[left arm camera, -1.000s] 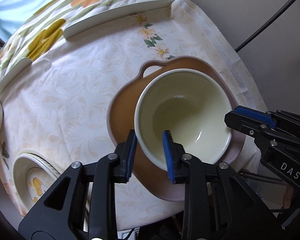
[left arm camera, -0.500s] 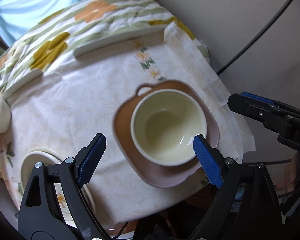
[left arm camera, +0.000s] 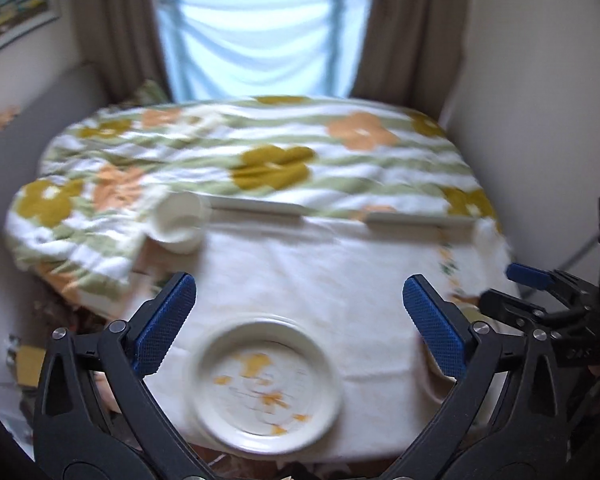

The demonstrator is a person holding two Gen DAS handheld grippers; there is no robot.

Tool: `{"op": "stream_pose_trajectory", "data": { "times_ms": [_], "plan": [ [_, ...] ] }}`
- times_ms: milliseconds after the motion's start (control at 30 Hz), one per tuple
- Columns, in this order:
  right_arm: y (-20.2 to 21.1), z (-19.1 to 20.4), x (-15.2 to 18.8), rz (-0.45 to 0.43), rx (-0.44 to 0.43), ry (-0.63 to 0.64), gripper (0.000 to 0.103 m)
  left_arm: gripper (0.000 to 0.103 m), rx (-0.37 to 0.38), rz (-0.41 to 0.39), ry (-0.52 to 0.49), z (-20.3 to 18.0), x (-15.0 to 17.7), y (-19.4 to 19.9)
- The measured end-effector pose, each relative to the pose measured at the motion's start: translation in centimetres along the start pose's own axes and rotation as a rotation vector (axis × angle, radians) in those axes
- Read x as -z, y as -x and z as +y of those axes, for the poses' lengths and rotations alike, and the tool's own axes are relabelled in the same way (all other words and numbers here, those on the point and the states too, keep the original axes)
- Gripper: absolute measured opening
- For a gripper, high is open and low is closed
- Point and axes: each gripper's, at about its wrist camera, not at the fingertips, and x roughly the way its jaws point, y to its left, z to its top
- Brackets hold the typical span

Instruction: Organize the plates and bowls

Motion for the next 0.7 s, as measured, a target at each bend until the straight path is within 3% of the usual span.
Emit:
{"op": "stream_pose_trajectory", "data": {
  "times_ms": [200, 367, 500, 600, 700],
  "plan": [
    [-4.3, 5.6, -4.8, -0.025, -0.070, 0.123, 0.096, 0.103, -0.070, 0.005, 0.101, 8.0, -1.7, -1.2],
    [-8.7, 9.6, -8.8, -0.017, -0.030, 0.197, 0.096, 0.103, -0.048, 0.017, 0.217, 14.6, -2.4, -3.9],
    [-13.7, 11.3, -11.7, 0.027, -0.055, 0.149, 0.096, 0.103, 0.015, 0.036, 0.398, 20.5, -2.6, -7.7],
    [-18.9, 12.6, -13.2, 0.092, -0.027, 0.165, 0.096, 0.103, 0.026, 0.070, 0.444, 23.2, -2.6, -11.2],
    [-24.4, 13.0, -13.7, 0.180, -0.068, 0.135, 0.096, 0.101, 0.051, 0.112, 0.489, 25.0, -2.5, -15.4]
  ]
}}
